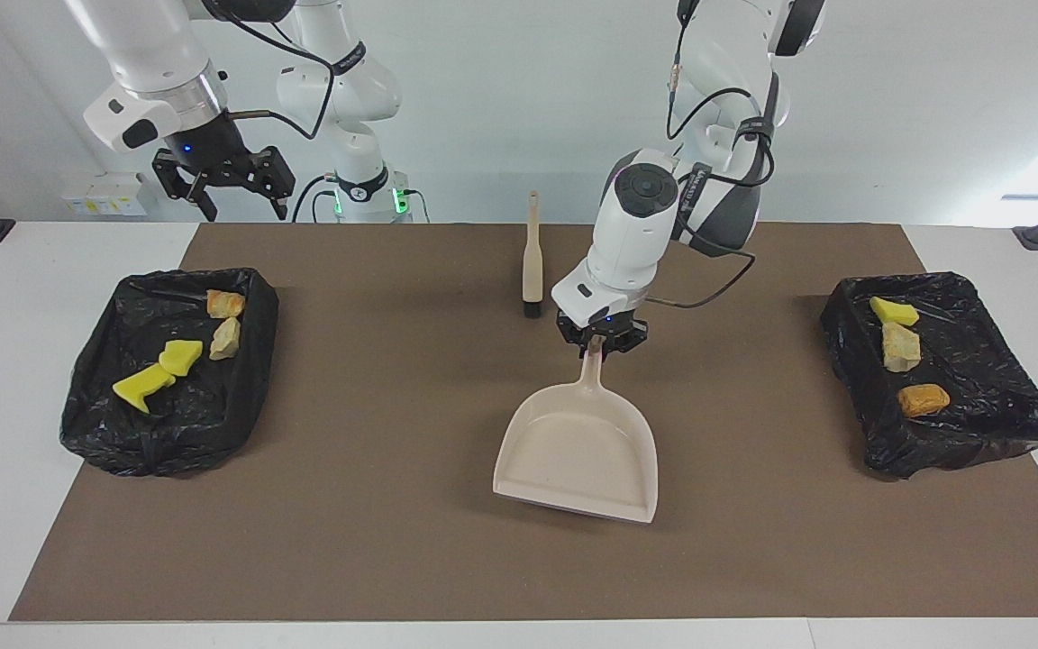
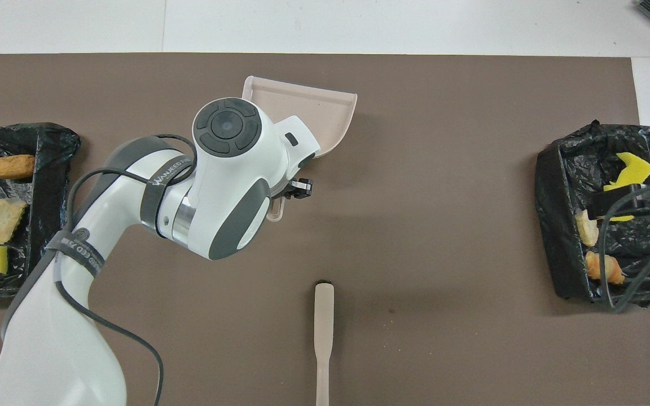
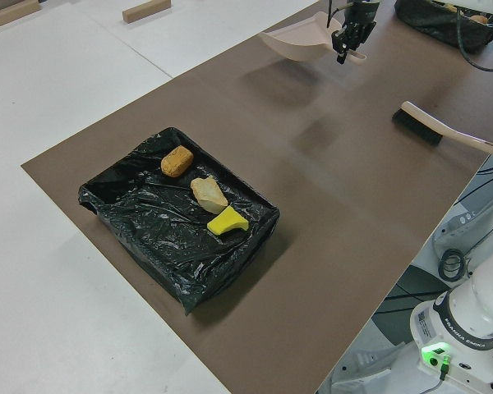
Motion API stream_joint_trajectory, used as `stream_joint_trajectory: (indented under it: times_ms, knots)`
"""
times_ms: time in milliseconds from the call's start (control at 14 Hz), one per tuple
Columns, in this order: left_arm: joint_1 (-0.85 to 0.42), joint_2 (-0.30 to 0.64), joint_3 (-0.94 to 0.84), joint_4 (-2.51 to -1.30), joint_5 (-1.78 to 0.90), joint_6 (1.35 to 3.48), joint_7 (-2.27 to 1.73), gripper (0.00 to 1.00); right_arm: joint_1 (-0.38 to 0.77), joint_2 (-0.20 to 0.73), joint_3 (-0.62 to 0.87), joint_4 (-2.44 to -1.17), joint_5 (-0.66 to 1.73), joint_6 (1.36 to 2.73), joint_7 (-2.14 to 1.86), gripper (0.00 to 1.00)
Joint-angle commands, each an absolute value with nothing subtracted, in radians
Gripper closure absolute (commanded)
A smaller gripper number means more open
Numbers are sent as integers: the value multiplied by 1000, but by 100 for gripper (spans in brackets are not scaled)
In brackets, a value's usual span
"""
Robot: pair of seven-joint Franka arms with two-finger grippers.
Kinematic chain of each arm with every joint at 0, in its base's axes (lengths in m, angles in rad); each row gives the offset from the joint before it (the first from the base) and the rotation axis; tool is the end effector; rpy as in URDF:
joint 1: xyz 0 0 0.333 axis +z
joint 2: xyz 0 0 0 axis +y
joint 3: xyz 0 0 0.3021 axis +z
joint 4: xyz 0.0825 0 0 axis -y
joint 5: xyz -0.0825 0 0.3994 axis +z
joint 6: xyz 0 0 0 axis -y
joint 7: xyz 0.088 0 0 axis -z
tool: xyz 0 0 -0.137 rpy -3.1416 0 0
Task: Sweep and dump trash in bin
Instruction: 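Lower the dustpan onto the table center with the left gripper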
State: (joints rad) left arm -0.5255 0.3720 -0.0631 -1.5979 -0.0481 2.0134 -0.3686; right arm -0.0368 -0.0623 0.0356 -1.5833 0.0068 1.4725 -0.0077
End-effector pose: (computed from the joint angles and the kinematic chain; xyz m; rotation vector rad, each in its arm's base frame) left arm 0.5659 -0.3781 0.3729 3.0474 -0.2989 0.0129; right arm 0.5396 0.0009 0.6008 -3.1359 -0.0108 0.0761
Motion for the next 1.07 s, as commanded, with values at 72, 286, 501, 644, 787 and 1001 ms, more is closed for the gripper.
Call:
stream_joint_trajectory:
  times_ms: [72,286,501,644,787,1001]
  knots:
    - [-604,354,-41,-1702,-66,2129,-439,100,-46,-84,40,-1609,23,1483,2,0]
    - [-659,411,-41,-1721,-66,2189,-498,100,-46,-84,40,-1609,23,1485,2,0]
    - [-663,416,-41,-1721,-66,2181,-503,100,-46,-84,40,-1609,23,1483,2,0]
    - [-666,416,-41,-1735,-66,2178,-500,100,-46,-84,40,-1609,23,1483,2,0]
    - [-670,411,-43,-1741,-66,2158,-515,100,-46,-84,40,-1609,23,1485,2,0]
    - [-654,405,-41,-1738,-67,2154,-517,5,-46,-84,40,-1609,23,1483,2,0]
